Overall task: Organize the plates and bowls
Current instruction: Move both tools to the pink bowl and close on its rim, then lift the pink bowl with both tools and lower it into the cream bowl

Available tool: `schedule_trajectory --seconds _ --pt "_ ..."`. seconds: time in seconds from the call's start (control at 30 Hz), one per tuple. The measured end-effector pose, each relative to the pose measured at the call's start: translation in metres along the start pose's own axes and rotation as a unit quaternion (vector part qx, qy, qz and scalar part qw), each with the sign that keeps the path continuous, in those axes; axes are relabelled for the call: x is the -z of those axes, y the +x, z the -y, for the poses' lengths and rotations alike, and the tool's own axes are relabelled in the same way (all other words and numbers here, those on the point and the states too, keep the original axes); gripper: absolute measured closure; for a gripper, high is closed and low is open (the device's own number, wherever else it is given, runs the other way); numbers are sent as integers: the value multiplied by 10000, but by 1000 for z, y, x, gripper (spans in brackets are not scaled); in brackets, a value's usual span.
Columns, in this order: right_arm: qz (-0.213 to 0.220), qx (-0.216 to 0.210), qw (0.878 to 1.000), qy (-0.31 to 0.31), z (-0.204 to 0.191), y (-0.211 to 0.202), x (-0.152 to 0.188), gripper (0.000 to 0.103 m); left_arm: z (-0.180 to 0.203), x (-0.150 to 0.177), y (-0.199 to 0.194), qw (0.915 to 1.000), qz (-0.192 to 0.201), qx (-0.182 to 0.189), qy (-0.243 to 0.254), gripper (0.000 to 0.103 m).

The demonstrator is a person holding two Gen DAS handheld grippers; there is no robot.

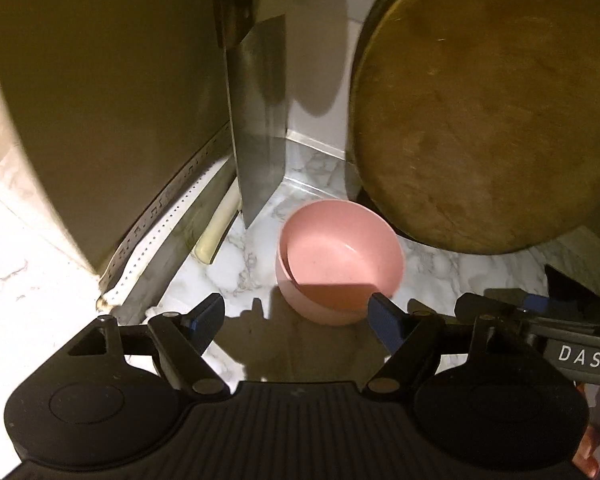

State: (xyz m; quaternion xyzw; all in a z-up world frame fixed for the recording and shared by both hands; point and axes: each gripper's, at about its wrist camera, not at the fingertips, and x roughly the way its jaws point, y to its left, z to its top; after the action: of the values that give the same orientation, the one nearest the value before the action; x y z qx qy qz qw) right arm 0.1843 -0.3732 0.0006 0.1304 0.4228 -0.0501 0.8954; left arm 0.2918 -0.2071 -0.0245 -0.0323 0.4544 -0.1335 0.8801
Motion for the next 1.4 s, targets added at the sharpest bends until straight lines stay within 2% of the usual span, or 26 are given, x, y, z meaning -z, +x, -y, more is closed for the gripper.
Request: schedule_trajectory --seconds 0.2,0.53,0.7,0.77,0.9,0.93,0.97,1.13,1.4 --pt "-154 47 9998 111 0 33 -11 22 -1 -8 24 9995 70 -308 -8 25" --pt "-312 -59 9992 263 -5 71 -20 50 -2 -20 59 9986 -19 -476 -220 26" --pt "-407 -115 9987 285 -8 84 -21 68 -2 -23 70 9988 -147 -402 -221 47" --pt "-406 -136 9988 248 -10 86 -22 74 -2 -22 74 9990 -181 -346 -223 63" --pt "-442 -231 9985 213 -14 91 -22 90 0 -19 75 9995 -126 -237 -138 77" --pt "-437 -232 9986 202 -14 91 -21 91 1 -18 74 9996 -108 -234 -104 84" --pt "-442 -249 9985 199 -15 91 -21 94 2 -18 75 9997 -109 -226 -78 87" --pt "-443 -241 9986 182 -15 87 -20 95 5 -15 71 9994 -98 -319 -21 93" --pt "-468 -253 9985 114 -17 71 -11 96 14 -2 51 9992 -115 -373 52 93"
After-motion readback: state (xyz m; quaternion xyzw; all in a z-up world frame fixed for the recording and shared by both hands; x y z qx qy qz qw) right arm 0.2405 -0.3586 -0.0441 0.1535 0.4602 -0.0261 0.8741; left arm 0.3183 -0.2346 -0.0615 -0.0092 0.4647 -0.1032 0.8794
